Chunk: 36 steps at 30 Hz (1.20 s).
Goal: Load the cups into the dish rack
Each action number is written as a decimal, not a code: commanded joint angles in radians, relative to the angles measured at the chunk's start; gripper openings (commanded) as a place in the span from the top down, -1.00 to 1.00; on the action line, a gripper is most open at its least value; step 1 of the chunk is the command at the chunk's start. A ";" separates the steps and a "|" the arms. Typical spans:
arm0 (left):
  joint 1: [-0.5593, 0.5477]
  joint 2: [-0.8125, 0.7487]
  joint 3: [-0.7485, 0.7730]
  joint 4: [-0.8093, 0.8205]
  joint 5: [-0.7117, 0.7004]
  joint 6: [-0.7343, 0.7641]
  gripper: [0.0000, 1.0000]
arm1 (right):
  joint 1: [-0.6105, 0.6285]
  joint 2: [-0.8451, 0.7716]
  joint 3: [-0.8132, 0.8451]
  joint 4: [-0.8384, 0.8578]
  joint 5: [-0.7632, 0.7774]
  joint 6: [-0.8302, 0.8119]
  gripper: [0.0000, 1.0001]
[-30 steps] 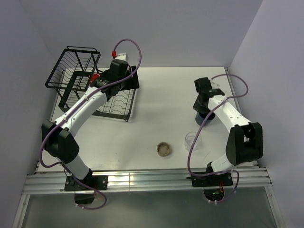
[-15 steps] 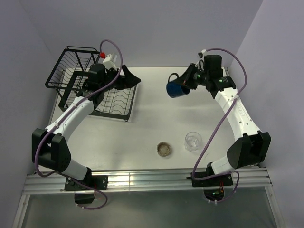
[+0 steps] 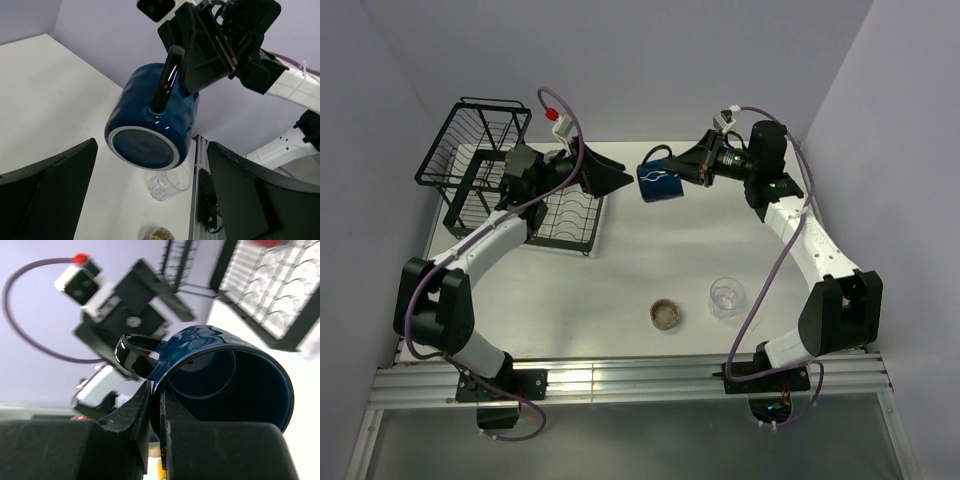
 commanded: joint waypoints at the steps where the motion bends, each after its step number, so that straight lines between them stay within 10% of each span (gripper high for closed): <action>1: -0.037 0.007 0.026 0.064 0.054 0.059 -0.98 | 0.003 -0.053 -0.014 0.332 -0.113 0.218 1.00; 9: -0.135 0.002 0.082 -0.143 -0.057 0.264 -0.98 | 0.010 -0.029 -0.080 0.599 -0.150 0.430 1.00; 36: -0.123 -0.077 -0.010 0.051 -0.160 0.169 -0.98 | 0.029 -0.001 -0.233 0.925 -0.183 0.630 1.00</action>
